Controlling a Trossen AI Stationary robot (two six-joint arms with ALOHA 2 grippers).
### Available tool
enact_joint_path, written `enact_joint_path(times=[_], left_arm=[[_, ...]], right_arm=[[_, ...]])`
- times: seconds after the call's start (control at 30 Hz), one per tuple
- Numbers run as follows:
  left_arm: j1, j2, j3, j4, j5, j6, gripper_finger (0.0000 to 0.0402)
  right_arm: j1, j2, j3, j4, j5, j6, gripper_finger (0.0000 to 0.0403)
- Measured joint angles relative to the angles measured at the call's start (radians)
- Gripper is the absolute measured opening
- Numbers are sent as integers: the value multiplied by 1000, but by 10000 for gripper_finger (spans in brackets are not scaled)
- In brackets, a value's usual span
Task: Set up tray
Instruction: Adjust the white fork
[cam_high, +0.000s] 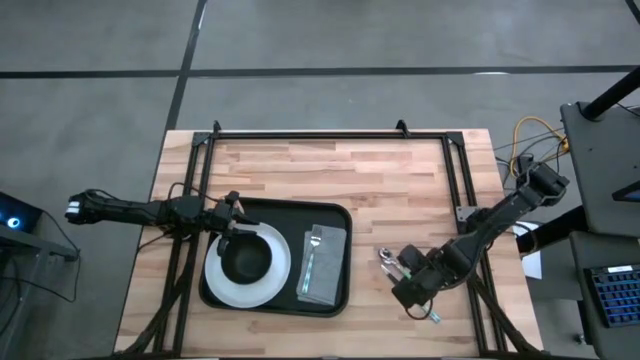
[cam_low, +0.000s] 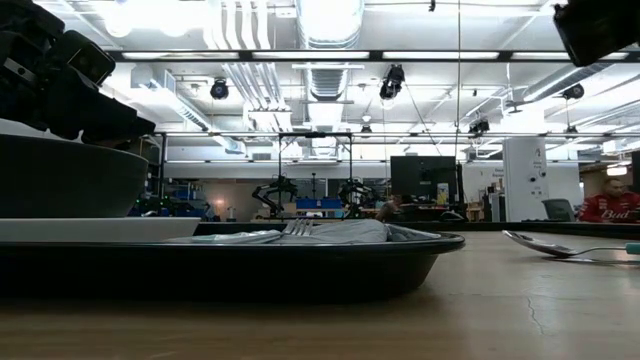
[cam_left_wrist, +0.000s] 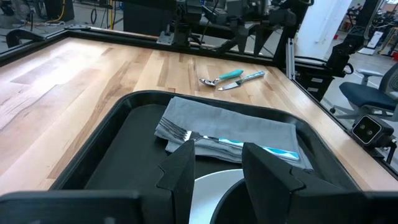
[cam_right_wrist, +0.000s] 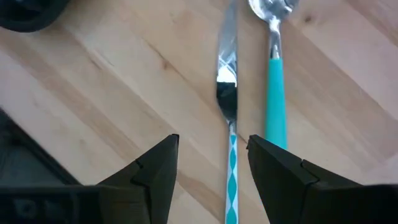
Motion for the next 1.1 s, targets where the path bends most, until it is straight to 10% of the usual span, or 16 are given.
enact_joint_path(times=[1.1], left_arm=[[0,0,0,0,0,0,115]], right_arm=[[-18,0,-102,45,-41,-28,183]])
